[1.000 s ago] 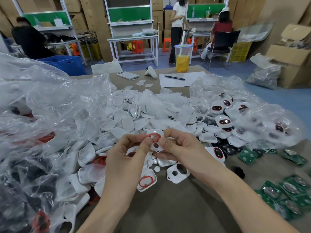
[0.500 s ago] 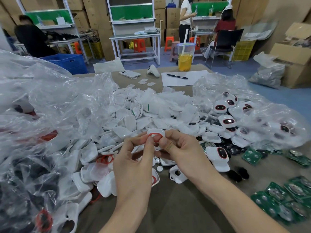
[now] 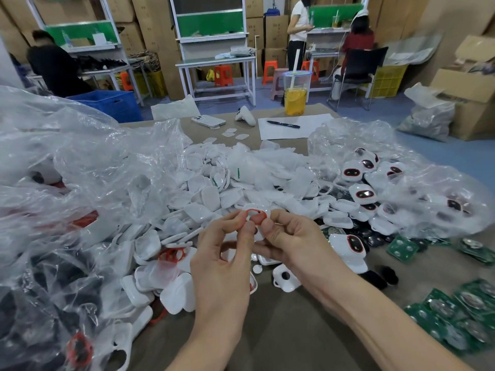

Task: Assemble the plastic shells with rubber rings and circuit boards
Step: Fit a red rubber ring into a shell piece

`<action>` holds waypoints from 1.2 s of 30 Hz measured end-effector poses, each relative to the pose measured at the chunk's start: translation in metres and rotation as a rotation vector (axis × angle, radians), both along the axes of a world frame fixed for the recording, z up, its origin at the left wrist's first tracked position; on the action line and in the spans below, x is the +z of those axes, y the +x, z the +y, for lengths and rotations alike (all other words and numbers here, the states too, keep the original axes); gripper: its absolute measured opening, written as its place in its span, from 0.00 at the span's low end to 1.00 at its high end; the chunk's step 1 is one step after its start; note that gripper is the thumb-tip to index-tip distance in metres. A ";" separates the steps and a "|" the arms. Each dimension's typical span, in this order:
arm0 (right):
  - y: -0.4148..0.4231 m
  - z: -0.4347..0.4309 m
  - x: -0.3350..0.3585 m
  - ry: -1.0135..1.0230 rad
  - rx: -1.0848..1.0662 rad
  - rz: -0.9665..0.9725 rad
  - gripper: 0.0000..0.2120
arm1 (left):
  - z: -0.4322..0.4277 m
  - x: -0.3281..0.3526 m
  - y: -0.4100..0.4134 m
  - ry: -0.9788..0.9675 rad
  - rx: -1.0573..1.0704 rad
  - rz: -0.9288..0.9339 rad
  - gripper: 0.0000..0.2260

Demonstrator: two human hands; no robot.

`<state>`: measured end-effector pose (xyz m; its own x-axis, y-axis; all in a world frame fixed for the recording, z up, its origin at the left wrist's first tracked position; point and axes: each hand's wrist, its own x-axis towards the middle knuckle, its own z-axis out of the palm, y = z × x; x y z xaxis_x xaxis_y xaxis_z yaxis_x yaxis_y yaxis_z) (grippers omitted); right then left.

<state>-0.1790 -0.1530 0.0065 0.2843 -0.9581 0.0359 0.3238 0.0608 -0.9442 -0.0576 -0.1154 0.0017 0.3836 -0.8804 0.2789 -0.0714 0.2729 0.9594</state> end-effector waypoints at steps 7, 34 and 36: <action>-0.003 -0.001 -0.003 0.022 0.018 -0.007 0.13 | -0.005 -0.004 0.002 -0.103 0.003 -0.235 0.06; -0.010 -0.003 0.001 -0.050 0.037 0.116 0.08 | -0.013 0.008 0.017 0.056 -0.223 0.089 0.05; -0.009 -0.003 0.002 -0.065 0.039 0.122 0.09 | -0.014 0.008 0.019 0.066 -0.228 0.066 0.06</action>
<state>-0.1882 -0.1556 0.0087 0.3278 -0.9428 0.0606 0.2050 0.0084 -0.9787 -0.0388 -0.1295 0.0097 0.1888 -0.9617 0.1989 0.0481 0.2114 0.9762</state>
